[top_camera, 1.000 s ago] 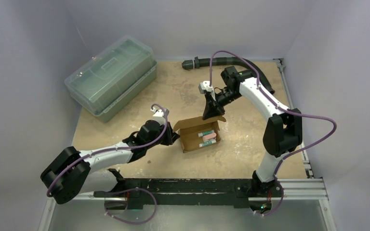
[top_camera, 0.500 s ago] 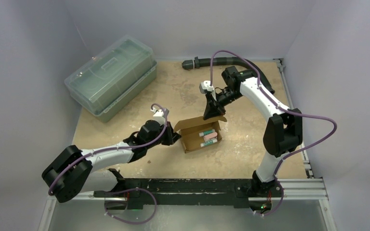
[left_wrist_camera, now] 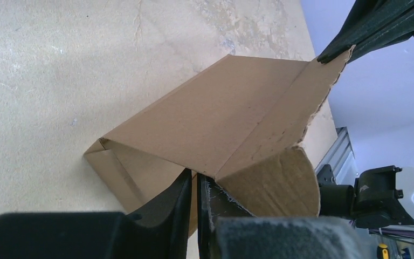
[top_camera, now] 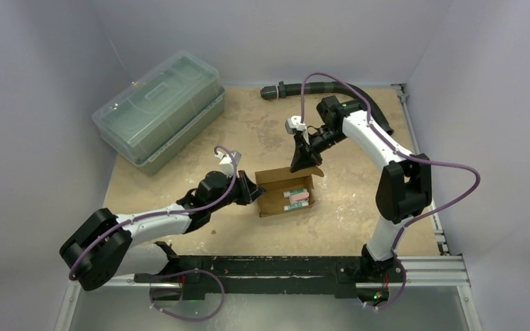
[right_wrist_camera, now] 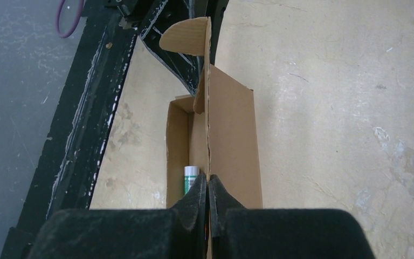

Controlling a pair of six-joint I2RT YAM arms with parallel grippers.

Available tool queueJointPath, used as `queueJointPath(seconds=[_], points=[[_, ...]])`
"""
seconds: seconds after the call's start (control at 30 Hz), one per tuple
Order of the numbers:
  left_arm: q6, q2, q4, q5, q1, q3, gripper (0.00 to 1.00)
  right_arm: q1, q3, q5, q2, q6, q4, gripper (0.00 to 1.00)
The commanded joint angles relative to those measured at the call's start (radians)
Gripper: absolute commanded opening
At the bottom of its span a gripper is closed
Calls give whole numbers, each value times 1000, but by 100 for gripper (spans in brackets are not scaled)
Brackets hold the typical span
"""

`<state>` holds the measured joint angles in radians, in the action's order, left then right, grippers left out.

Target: Fold the paper box

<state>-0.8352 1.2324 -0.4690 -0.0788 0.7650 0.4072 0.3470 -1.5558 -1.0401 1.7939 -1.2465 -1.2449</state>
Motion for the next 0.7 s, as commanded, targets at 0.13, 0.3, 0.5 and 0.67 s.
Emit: queueJointPath(seconds=[0.13,0.3,0.5,0.67], points=[[-22,-3,-82,-27,-6,-6,7,7,-27,-27,12,-33,-29,1],[-4,-80,15,-17,-8,-23,8,7,-13,-17,1,-34,-26,1],[-6,-213,158,7,-8,-68,11,7,2,-8,-11,-41,-28,1],[-6,-294,245,26,-8,-88,11,7,25,0,-21,-53,-33,1]])
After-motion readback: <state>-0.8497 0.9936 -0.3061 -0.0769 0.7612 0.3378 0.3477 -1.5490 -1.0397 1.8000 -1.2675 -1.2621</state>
